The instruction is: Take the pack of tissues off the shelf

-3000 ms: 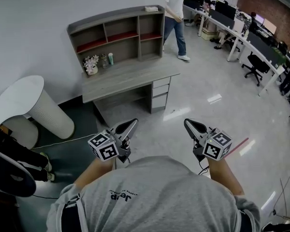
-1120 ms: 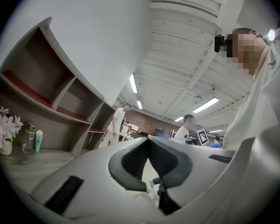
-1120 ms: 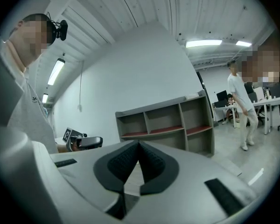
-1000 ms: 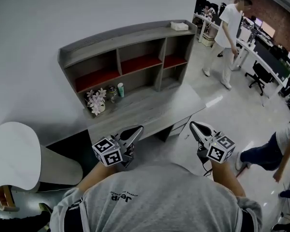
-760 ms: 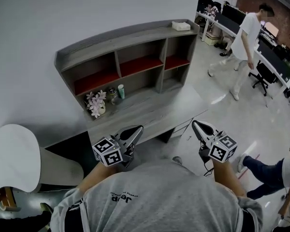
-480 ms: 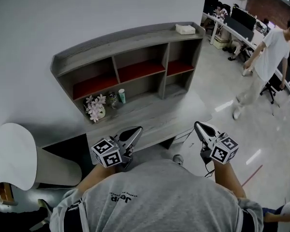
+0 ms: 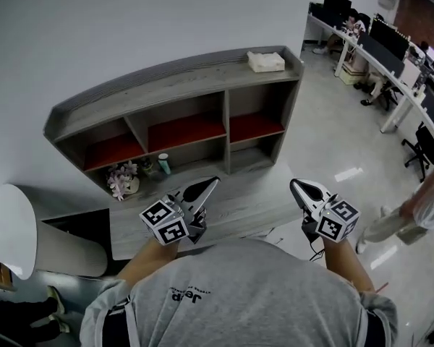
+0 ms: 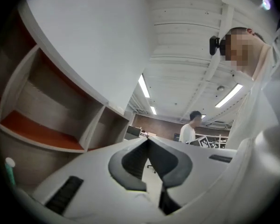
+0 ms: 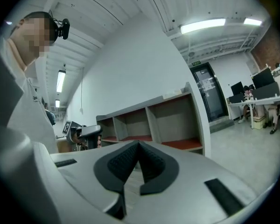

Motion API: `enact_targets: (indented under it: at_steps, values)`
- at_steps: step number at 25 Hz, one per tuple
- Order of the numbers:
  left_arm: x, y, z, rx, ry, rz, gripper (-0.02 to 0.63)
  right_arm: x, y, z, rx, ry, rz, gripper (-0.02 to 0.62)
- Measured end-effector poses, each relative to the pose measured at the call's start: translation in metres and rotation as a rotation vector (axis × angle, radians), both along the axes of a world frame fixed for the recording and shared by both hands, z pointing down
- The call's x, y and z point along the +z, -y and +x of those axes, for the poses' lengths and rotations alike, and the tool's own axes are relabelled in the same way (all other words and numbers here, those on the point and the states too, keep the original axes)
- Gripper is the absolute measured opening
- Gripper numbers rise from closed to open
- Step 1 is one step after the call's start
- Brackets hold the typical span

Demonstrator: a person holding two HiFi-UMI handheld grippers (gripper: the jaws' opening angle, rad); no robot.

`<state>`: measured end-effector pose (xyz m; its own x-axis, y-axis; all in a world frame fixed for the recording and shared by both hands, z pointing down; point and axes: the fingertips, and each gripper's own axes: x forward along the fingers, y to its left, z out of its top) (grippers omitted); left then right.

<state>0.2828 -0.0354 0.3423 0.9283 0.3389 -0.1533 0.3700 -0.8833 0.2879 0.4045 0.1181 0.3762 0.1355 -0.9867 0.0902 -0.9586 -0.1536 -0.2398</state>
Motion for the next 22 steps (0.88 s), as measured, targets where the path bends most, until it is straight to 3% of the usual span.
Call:
enact_targets:
  at_steps: [5,10,16,22]
  values:
    - [-0.026,-0.014,0.084,-0.031,-0.020,0.005,0.018,-0.019,0.006,0.078,-0.027,-0.031,-0.004,0.012]
    - [-0.048,-0.015,0.138,-0.046,-0.021,0.069,0.018,-0.040,0.026,0.131,-0.041,-0.075,0.006,0.012]
    - [-0.079,0.000,0.196,-0.069,-0.036,0.166,0.017,-0.062,0.054,0.183,-0.018,-0.130,-0.015,0.012]
    - [-0.120,0.011,0.237,-0.084,-0.036,0.299,0.017,-0.088,0.071,0.201,0.011,-0.161,-0.009,0.012]
